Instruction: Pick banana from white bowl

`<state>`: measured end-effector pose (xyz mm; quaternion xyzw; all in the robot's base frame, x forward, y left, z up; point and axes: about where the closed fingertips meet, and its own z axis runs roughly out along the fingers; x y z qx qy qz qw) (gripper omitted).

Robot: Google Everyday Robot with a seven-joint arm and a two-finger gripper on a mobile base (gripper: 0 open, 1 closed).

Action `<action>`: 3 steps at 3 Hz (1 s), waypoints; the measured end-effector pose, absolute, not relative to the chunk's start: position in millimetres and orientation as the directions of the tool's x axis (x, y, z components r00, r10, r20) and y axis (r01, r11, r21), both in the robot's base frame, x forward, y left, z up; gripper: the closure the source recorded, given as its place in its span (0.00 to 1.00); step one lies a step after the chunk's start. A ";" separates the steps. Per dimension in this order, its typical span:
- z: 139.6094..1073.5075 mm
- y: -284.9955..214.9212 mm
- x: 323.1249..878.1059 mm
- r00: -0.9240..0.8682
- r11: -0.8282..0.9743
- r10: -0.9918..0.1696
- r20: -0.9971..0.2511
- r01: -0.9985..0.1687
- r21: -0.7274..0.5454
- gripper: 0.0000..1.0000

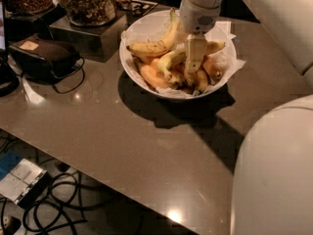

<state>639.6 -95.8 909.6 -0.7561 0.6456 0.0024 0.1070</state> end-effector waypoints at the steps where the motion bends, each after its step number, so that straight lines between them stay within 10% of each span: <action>1: 909.5 -95.7 639.6 0.167 -0.144 -0.976 -0.142 -0.977 -0.159 0.56; 3: 909.5 -95.7 639.6 0.167 -0.144 -0.976 -0.142 -0.977 -0.159 0.99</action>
Offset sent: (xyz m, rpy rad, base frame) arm 0.0000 0.0001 0.0000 0.0004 -0.0001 0.0003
